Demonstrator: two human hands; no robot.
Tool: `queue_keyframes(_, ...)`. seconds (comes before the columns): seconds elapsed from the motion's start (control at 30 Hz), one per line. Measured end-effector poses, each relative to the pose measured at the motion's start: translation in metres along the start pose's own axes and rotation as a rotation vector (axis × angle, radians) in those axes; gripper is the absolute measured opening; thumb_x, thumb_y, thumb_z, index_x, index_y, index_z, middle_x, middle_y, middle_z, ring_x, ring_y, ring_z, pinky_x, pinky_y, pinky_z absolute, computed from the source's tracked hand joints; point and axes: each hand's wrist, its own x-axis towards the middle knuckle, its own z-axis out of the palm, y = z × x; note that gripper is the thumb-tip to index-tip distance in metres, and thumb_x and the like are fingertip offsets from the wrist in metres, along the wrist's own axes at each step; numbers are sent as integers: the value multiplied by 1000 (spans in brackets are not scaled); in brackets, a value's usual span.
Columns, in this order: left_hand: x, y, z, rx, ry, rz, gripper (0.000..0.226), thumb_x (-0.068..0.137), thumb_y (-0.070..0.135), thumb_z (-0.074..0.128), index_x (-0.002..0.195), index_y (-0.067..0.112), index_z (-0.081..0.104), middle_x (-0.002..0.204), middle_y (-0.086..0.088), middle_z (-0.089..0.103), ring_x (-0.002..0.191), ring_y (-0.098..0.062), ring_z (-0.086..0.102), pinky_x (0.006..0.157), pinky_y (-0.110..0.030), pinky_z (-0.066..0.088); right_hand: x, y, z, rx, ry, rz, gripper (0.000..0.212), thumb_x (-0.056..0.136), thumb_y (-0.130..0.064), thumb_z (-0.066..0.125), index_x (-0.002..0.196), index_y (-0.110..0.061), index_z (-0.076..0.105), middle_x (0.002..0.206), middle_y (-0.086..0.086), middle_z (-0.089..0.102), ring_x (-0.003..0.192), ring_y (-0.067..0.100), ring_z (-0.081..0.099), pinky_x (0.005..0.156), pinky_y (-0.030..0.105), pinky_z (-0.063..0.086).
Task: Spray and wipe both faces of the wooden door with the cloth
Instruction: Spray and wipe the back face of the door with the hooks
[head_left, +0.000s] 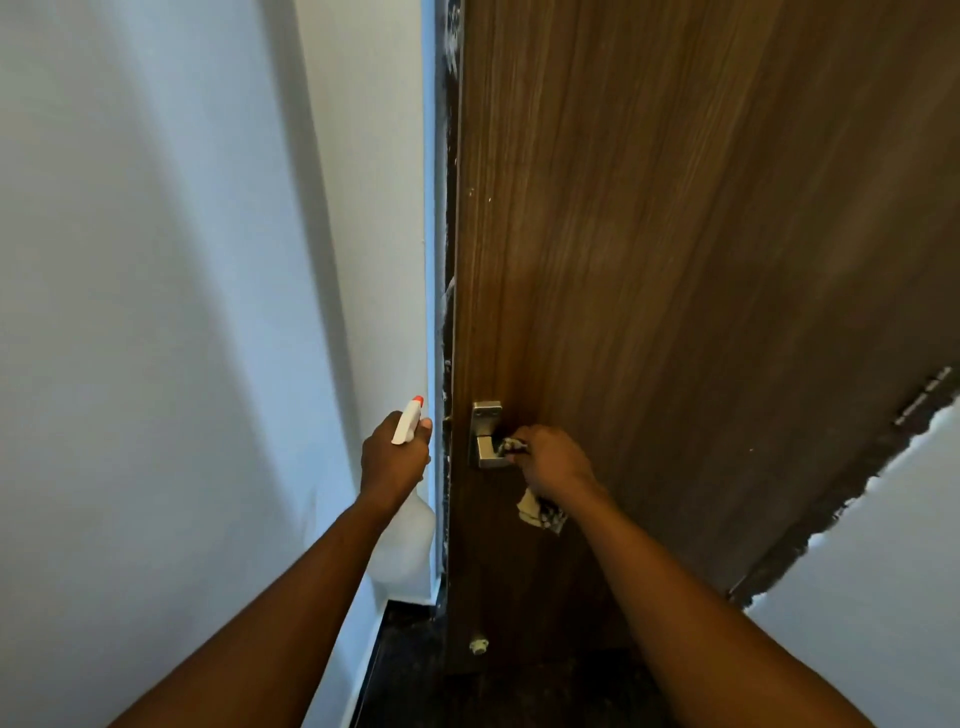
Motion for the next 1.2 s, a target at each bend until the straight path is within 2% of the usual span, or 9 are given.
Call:
queue_keyframes(0.17,-59,1,-20,8,4,56,9,91,35,57,95,28,52,88,-7,65,76,-25,67,68,-43,59,-97,-23,-10,354,416,137,21,104,-26,49,119,-19,62,102,-5,64,86,11,60,71,29,46)
queue_keyframes(0.37,-126,9,-40,-6,-65,95,22,90,34,58,106,19,57,91,-4,66,77,-23,68,69,-41,60,-197,-43,4,584,575,398,29,103,-29,48,121,-12,62,115,10,67,107,29,62,80,31,42)
queue_keyframes(0.47,-148,24,-41,-45,-108,112,27,92,31,57,115,17,58,92,-2,65,77,-22,68,70,-38,59,-237,-45,6,672,648,427,27,101,-32,52,119,-15,64,113,6,68,107,26,63,87,35,48)
queue_keyframes(0.57,-170,33,-34,-47,-192,159,23,92,31,55,112,19,57,98,-7,65,81,-24,67,72,-42,59,-281,-46,7,737,731,478,28,100,-34,55,119,-17,66,110,0,68,103,19,63,85,27,44)
queue_keyframes(0.67,-191,32,-21,-45,-289,224,5,91,33,56,94,36,54,93,-6,66,80,-24,67,73,-48,58,-321,-43,7,768,857,563,28,99,-33,57,116,-13,68,112,3,69,104,21,64,87,28,45)
queue_keyframes(0.8,-217,33,-5,-28,-395,286,16,91,32,55,80,43,51,88,-5,65,82,-24,66,73,-49,57,-364,-42,1,802,1020,652,21,99,-30,58,109,-13,67,105,3,70,98,20,64,84,27,46)
queue_keyframes(0.97,-267,18,25,-16,-583,317,10,94,28,52,97,21,58,89,-5,64,81,-19,64,71,-36,55,-423,-33,8,764,1221,778,23,97,-35,61,108,-16,67,94,-6,65,78,6,58,66,12,40)
queue_keyframes(1.1,-311,16,49,-59,-685,362,10,93,31,52,97,24,58,86,-4,64,77,-17,63,69,-37,55,-460,-19,5,719,1324,857,24,97,-34,61,112,-17,66,98,-5,64,87,9,58,68,14,39)
queue_keyframes(1.2,-342,17,60,-82,-774,378,6,92,32,53,95,27,56,86,-5,64,78,-21,64,69,-40,56,-486,-9,8,653,1369,931,22,99,-33,57,110,-17,65,91,-9,60,79,5,53,60,6,33)
